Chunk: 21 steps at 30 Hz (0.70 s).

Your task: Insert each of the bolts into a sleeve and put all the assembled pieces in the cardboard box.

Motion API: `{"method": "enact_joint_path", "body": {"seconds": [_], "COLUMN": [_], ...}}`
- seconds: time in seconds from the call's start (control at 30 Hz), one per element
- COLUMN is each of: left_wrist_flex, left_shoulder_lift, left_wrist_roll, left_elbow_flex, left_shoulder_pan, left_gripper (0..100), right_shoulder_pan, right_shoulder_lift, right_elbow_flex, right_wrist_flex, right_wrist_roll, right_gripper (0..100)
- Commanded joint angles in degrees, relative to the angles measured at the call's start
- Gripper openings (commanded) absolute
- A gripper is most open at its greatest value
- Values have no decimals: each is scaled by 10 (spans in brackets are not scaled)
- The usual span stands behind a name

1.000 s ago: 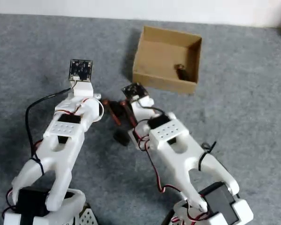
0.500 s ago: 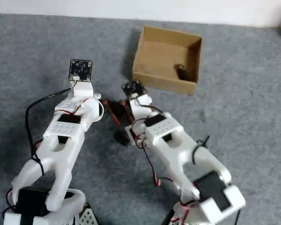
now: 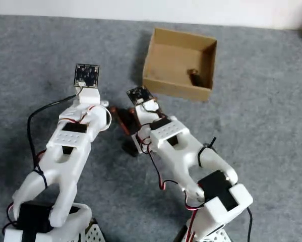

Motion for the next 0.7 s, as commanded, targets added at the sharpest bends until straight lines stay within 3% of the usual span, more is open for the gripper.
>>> {"method": "enact_joint_path", "body": {"seconds": [0.0, 0.13, 0.47, 0.67], "left_wrist_flex": [-11, -11, -10, -10], "left_shoulder_lift": [-2, -2, -1, -1], "left_wrist_roll": [4, 4, 4, 4], "left_elbow_flex": [-27, -27, -26, -26], "left_shoulder_pan": [-5, -5, -5, -5], "left_gripper": [7, 7, 7, 7], "right_shoulder_pan": [-1, 0, 23, 27], "right_shoulder_lift": [3, 3, -2, -8], "right_elbow_flex": [-14, -14, -13, -19], "right_wrist_flex": [-14, -15, -9, 78], "right_wrist_roll": [-6, -6, -4, -4], "right_gripper": [206, 0, 4, 4]}}
